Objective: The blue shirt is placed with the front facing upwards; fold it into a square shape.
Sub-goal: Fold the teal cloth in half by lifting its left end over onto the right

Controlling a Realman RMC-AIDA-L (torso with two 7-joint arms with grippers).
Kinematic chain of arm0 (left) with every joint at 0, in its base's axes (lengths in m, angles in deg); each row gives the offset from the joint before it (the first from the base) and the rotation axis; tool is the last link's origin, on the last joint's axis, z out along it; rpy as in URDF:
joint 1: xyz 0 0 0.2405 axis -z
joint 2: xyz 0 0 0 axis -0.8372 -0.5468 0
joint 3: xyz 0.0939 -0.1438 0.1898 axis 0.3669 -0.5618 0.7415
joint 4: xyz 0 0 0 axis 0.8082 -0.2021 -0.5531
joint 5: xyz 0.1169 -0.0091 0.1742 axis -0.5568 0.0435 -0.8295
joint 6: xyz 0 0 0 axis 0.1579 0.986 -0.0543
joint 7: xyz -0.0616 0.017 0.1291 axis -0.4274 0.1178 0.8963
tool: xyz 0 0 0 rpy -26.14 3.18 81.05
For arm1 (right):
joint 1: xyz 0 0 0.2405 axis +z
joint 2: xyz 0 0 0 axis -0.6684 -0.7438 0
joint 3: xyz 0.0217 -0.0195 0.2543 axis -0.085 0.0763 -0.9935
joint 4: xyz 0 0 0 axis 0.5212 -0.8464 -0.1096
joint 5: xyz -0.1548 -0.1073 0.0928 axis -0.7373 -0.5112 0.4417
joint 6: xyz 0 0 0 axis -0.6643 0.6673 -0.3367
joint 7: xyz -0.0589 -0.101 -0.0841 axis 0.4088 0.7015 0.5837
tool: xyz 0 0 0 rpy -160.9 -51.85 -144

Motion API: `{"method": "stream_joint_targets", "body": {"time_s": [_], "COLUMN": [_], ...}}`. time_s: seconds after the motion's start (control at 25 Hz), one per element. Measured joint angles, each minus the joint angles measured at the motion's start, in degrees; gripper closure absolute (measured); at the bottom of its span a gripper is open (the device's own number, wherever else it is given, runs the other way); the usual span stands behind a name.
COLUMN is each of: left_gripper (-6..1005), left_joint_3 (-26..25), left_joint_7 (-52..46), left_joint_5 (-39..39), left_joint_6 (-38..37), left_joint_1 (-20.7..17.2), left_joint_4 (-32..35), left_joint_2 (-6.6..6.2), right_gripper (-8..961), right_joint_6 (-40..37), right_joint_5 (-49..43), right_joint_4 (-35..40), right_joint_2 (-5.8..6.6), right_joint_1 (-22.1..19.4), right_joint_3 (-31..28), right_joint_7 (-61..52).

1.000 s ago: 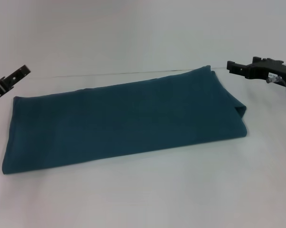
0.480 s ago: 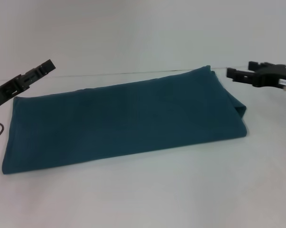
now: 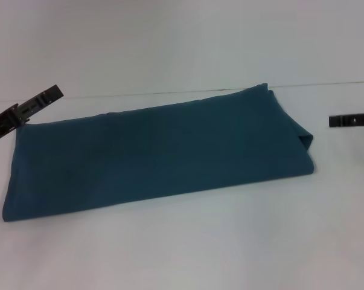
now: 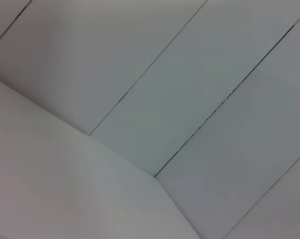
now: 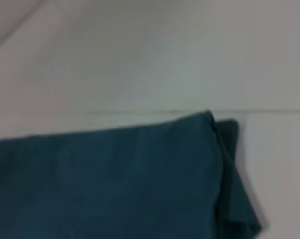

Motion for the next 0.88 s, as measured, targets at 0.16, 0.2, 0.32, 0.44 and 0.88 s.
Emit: {"method": "stream_joint_targets", "body": {"time_s": [0.16, 0.2, 0.32, 0.44, 0.88], "left_gripper": [115, 115, 115, 115, 115], "left_joint_3": [0.11, 0.14, 0.24, 0.32, 0.34], "left_joint_7": [-0.03, -0.04, -0.07, -0.49, -1.42], "left_joint_5": [-0.15, -0.19, -0.21, -0.22, -0.30], "left_joint_6": [0.33, 0.45, 0.44, 0.22, 1.13], "left_joint_1": [0.21, 0.27, 0.43, 0.39, 0.23], "left_joint_4": [0.01, 0.04, 0.18, 0.06, 0.07], "left_joint_2": [-0.01, 0.00, -0.04, -0.08, -0.15], "right_gripper": [37, 38, 52, 72, 218], "right_joint_6": [-0.79, -0.64, -0.41, -0.02, 4.67], "right_joint_5": [-7.68, -9.27, -12.20, -13.82, -14.90], "right_joint_4": [0.12, -0.22, -1.24, -1.50, -6.70], "right_joint_2": [0.07, -0.13, -0.70, -1.07, -0.86], "right_joint_1": [2.99, 3.77, 5.75, 6.89, 7.17], "right_joint_3": [2.40, 2.61, 2.98, 3.91, 8.76], "right_joint_7": [-6.11, -7.12, -9.67, -11.92, -16.20]}}
